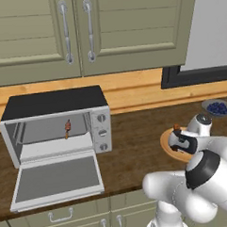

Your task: Pick up the kebab skewer and baguette bread, and place them inside the toaster oven. Close the toaster oven door and start by setting the timer.

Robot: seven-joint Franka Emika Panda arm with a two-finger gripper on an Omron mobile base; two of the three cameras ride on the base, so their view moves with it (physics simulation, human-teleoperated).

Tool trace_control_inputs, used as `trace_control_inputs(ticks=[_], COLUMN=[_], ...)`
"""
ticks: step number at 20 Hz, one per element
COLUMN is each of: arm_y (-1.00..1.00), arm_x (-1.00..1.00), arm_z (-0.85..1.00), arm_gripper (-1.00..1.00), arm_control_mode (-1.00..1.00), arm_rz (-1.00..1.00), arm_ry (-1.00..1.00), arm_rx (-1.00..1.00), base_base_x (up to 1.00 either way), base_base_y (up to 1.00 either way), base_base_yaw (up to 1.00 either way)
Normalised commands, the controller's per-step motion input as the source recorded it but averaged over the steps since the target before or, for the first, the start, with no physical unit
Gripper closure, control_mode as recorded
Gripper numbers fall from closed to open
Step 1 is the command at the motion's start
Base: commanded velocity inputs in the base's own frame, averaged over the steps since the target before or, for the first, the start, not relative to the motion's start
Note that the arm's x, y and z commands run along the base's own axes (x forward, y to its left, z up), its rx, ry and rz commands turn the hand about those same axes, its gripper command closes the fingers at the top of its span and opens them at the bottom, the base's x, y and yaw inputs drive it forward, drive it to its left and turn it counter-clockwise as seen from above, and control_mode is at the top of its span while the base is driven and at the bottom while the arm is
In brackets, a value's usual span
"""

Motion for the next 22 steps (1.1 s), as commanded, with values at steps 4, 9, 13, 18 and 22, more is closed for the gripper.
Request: trace_control_inputs(ticks=[4,9,13,18,22], arm_y=[0.00,0.00,0.00,0.00,0.00], arm_x=[0.00,0.04,0.07,0.02,0.00], arm_z=[-0.24,-0.12,-0.12,-0.16,-0.13], arm_gripper=[-1.00,-1.00,-1.00,-1.00,-1.00], arm_control_mode=[-1.00,-1.00,-1.00,-1.00,-1.00], arm_rz=[0.00,0.00,0.00,0.00,0.00], arm_ry=[-0.03,0.00,0.00,0.00,0.00], arm_rx=[0.00,0.00,0.00,0.00,0.00], base_base_x=[0.00,0.00,0.00,0.00,0.00], base_base_y=[0.00,0.00,0.00,0.00,0.00], base_base_yaw=[0.00,0.00,0.00,0.00,0.00])
